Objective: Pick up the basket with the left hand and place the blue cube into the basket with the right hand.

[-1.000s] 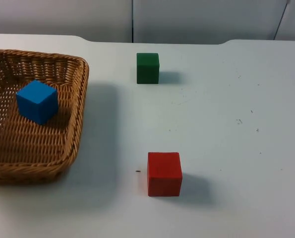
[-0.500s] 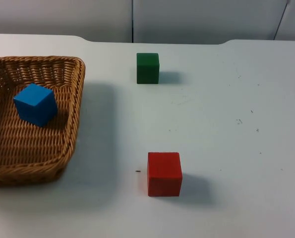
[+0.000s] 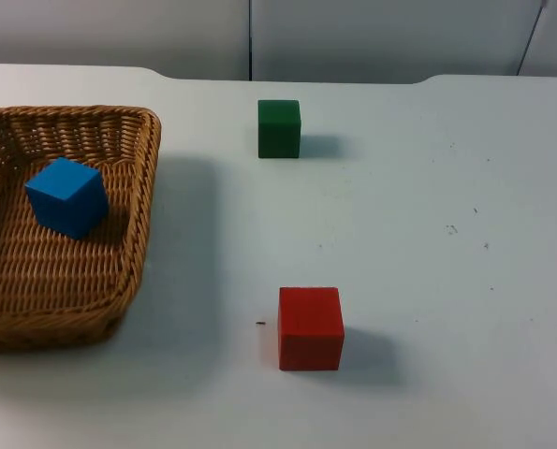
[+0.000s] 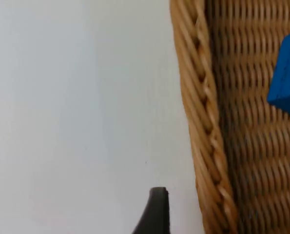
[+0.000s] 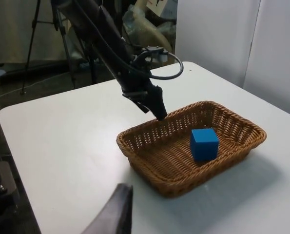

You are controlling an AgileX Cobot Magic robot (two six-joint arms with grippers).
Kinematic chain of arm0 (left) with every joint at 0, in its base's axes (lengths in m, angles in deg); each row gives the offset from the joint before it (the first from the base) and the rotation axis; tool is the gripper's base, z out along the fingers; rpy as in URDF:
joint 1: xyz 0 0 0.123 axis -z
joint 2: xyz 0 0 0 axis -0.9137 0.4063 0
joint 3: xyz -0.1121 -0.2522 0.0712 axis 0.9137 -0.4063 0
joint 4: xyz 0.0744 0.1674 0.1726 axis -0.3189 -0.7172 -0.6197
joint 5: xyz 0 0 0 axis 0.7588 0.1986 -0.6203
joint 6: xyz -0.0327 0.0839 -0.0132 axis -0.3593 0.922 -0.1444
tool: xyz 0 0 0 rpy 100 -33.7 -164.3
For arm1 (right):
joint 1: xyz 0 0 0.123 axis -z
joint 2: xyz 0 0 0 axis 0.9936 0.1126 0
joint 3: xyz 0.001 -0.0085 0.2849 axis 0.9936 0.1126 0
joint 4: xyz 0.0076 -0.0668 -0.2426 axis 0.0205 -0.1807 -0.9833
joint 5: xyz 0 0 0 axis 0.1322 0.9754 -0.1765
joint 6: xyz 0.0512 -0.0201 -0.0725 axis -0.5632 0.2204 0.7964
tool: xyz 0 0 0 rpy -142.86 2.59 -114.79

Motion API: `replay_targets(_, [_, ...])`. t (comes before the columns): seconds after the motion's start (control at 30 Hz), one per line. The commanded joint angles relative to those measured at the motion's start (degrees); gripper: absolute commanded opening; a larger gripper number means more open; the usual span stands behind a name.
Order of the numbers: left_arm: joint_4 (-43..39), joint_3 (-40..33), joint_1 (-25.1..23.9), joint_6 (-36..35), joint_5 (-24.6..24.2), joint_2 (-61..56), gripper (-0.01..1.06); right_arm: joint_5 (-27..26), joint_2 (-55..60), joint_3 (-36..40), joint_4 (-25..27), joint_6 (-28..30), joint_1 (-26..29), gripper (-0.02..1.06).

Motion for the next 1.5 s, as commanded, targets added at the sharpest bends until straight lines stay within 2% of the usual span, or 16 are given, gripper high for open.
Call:
replay_targets(0.0, [-0.1, 0.1, 0.4, 0.1, 0.7, -3.5, 0.74, -0.3, -0.1, 0.2, 0.3, -0.1, -0.2, 1.05])
replay_targets(0.17, [-0.1, 0.1, 0.4, 0.0, 1.4, -10.5, 0.74, -0.3, -0.1, 0.2, 0.3, 0.0, -0.2, 1.05])
replay_targets(0.37, [-0.1, 0.1, 0.4, -5.7, 1.0, -23.0, 0.74, -0.4, -0.1, 0.2, -0.1, 0.0, -0.2, 1.05])
replay_targets(0.63, [-0.9, 0.0, 0.4, -12.3, -3.7, -37.2, 0.74, -0.4, -0.1, 0.2, -0.4, 0.3, -0.2, 1.05])
replay_targets(0.8, [-8.2, 0.0, 0.4, -23.0, -8.8, -46.7, 0.74, -0.4, -0.1, 0.2, -1.7, 0.3, -0.2, 1.05])
replay_targets(0.93, [-14.6, -0.8, 0.4, -28.5, -10.7, -52.6, 0.74, -0.4, -0.1, 0.2, -2.1, 0.3, -0.2, 1.05])
replay_targets(1.17, [-16.8, -7.1, 0.4, -30.3, -11.1, -65.7, 0.74, 0.7, -0.1, 0.2, -3.2, 0.3, -0.2, 1.05])
replay_targets(1.33, [-20.9, -10.8, 0.5, -34.4, -11.2, -73.5, 0.71, 0.4, -0.1, 0.2, -3.2, -0.2, -0.2, 1.05])
replay_targets(1.43, [-25.2, -12.5, 5.0, -37.4, -11.1, -76.5, 0.71, 0.4, -0.1, 0.2, -3.2, -0.2, -0.2, 1.05])
replay_targets(1.47, [-25.2, -12.5, 5.0, -37.4, -11.1, -76.5, 0.71, 0.4, -0.1, 0.2, -3.2, -0.2, -0.2, 1.05])
